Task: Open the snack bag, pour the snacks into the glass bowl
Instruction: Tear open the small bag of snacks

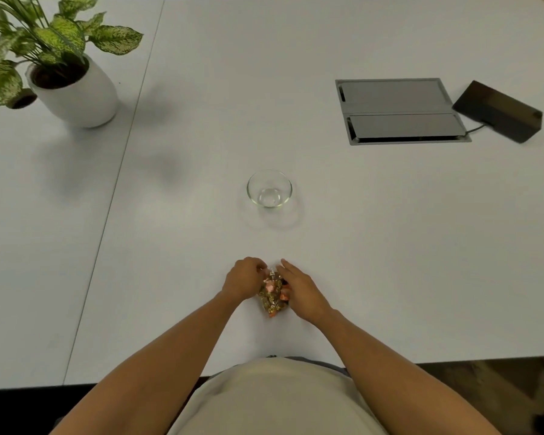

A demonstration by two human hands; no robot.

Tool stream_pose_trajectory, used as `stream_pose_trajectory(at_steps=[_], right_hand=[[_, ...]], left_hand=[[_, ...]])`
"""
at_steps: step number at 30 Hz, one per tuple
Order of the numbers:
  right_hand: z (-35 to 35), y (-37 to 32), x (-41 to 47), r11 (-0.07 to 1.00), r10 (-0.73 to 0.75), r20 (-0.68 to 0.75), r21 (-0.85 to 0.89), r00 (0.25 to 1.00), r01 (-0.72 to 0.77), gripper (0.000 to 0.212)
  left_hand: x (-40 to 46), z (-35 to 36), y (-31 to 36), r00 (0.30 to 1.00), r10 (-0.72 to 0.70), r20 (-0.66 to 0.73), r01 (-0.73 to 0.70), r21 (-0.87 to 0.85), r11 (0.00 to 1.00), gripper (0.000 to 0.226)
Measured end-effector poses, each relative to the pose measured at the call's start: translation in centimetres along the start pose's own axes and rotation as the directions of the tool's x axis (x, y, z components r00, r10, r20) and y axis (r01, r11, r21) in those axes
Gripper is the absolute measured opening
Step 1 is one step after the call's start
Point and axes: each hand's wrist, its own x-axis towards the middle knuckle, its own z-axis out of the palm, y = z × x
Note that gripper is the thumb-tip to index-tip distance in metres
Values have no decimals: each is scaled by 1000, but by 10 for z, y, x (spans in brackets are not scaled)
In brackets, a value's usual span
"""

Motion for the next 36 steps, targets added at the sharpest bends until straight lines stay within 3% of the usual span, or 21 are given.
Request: stream_pose_trajectory(at_steps=[4,7,11,14,17,19,23,31,36], right_hand=[[-7,-4,3,996,-14,-116,87,993,24,59],[-15,-8,3,969,3,-183,242,983,42,57],[-22,-10,1,963,8,-238,264,971,57,49],[-20,-14,-5,985,-15,-324,158,946,70,37],[-18,-26,-9,975,30,-432,210,902,68,16],[-21,-38,-9,934,150,-376,358,914,-6,6],[-28,-52,-6,821,302,-202,553,932,-146,18],[-39,-67,-3,613,368,-57,766,928,-196,9],[-47,-67,-3,572,376,-24,792,926,-211,9]], left_hand=[[-2,-15,0,994,-71,81,95,-345,934,12],[-8,-27,3,983,-82,167,155,-491,857,6],[-13,-35,8,985,-31,169,118,-534,837,8],[-16,-35,9,991,-51,122,107,-520,847,10],[-20,-35,15,993,-70,91,109,-545,831,12],[-22,-34,20,995,-73,66,98,-547,831,13],[-25,-34,23,997,-73,27,76,-559,826,11],[-31,-29,26,999,-41,-22,24,-528,849,20],[-34,-38,22,995,24,98,46,-652,757,13]])
